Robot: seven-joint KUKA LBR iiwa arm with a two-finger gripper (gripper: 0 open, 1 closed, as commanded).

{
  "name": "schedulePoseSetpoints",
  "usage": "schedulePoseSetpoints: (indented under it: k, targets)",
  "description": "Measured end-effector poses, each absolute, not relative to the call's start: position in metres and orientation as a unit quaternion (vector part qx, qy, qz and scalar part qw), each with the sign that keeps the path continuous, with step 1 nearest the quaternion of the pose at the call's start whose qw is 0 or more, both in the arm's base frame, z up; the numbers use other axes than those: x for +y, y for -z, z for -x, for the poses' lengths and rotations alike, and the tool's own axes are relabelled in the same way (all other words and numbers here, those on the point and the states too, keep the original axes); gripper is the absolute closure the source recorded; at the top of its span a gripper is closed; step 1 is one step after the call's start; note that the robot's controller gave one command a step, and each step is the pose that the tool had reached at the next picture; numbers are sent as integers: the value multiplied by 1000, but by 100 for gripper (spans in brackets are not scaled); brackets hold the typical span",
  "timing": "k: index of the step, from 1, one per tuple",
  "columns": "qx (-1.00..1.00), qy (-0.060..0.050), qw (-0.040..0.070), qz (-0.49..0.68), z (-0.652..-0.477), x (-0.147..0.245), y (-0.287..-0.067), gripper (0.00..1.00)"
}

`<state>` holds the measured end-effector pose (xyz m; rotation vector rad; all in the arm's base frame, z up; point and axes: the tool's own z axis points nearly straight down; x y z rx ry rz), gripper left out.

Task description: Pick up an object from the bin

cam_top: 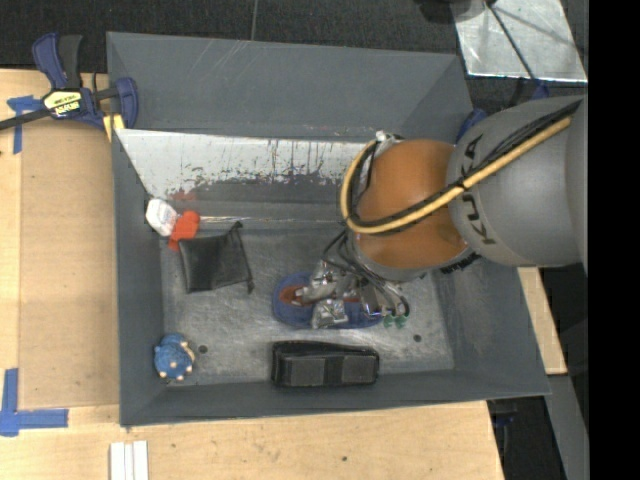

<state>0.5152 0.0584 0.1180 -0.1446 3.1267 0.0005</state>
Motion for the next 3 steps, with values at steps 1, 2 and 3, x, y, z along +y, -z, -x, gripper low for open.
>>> schedulePoseSetpoints:
  k: [1,2,3]
  targets:
    - [999,0,5,46,-517,58,-177,100]
    - [999,0,2,45,-519,58,-177,100]
    - [999,0,3,45,-520,58,-195,100]
